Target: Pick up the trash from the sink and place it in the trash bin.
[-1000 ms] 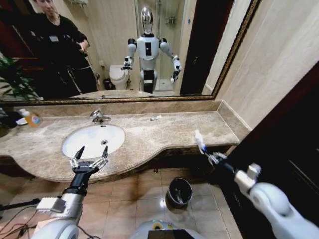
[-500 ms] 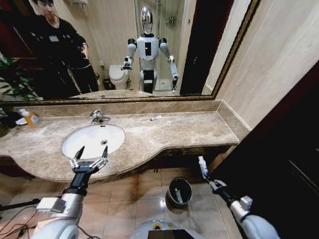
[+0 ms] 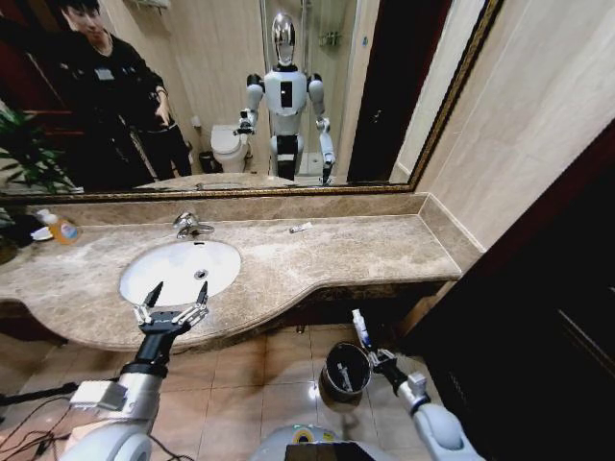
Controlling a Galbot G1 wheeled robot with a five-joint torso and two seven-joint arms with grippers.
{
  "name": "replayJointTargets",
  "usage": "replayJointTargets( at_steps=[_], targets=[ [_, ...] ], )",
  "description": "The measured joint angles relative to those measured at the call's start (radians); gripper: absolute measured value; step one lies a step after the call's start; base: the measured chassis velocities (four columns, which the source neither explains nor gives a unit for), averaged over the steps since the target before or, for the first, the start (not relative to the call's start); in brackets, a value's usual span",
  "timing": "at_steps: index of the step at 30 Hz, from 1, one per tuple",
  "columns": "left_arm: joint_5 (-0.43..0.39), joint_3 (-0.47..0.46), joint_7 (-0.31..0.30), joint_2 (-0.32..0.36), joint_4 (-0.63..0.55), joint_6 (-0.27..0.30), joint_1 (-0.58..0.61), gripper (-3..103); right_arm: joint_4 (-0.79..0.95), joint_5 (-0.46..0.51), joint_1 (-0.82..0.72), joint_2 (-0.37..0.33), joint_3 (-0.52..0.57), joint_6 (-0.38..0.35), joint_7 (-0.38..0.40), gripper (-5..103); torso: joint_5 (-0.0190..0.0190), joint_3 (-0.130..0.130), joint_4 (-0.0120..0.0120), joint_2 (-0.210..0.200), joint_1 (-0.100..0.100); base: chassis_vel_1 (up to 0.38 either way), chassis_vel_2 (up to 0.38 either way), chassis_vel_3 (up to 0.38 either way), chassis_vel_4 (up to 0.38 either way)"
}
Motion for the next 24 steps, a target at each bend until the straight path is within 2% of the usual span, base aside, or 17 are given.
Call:
replayJointTargets(
  at_steps=[4,11,24],
  targets=[
    [0.000,0.000,0.000,0.000,0.000,0.000,0.000,100,-0.110,-0.018,0.041,0.010,-0.020,0.031,0.029,15,0.0000,0.000,0.0000,0.000,0.000,0.000,0.000,0.000,0.000],
    [0.000,0.000,0.000,0.000,0.000,0.000,0.000,100,-0.281,0.004,0.091,-0.017,-0.078,0.099,0.078,15,0.0001,0.000,0.0000,0.000,0.000,0.000,0.000,0.000,0.000],
    [0.000,0.000,0.000,0.000,0.000,0.000,0.000,100,-0.368,0.008,0.116,0.022,-0.099,0.141,0.089,15,0.0000,0.000,0.0000,0.000,0.000,0.000,0.000,0.000,0.000]
  ],
)
